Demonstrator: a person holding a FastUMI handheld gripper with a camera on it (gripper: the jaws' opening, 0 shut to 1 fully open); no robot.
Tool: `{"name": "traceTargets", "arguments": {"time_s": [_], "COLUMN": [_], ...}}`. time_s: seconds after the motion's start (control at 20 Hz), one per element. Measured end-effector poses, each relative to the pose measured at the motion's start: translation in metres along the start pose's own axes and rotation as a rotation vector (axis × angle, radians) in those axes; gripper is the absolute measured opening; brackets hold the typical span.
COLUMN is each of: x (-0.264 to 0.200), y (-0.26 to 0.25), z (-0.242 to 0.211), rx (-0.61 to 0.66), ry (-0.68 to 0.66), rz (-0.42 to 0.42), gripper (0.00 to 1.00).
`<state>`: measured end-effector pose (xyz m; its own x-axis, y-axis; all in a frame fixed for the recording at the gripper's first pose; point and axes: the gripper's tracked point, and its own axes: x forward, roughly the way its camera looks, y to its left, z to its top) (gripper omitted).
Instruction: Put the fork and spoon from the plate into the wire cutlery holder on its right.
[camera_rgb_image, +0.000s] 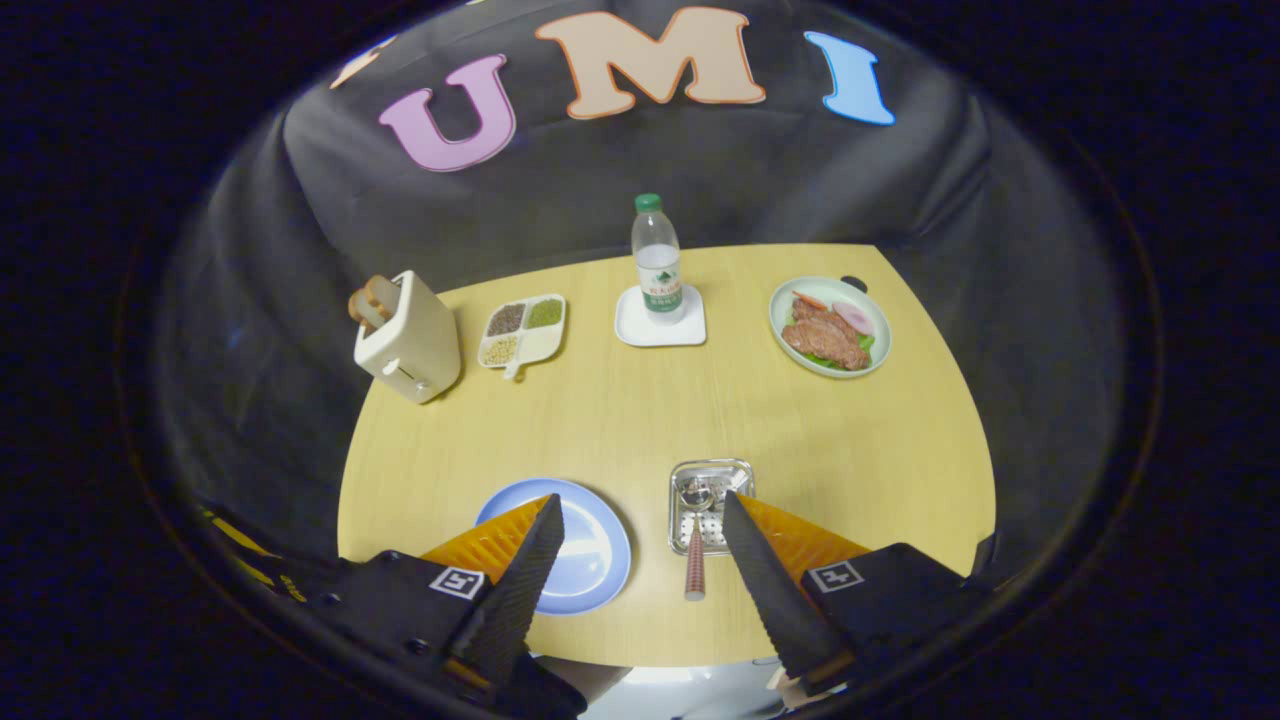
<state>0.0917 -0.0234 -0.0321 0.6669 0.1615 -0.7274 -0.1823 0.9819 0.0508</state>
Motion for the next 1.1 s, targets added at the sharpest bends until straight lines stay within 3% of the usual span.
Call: {"name": "traceTargets", "arguments": {"time_s": [0.35,0.75,1.0,1.1], "x": [-0.061,-0.107,-0.106,-0.105], "y": [0.038,0.045,0.061,0.074], "z": [0.053,0.08,0.059,0.055], "rx": [0.115,0.074,0.024,0.031], "ry": [-0.368,-0.81,-0.866,-0.896], "rz": [0.06,-0.077,-0.136,-0.122], "gripper": [1.0,1.0,0.99,0.99]}}
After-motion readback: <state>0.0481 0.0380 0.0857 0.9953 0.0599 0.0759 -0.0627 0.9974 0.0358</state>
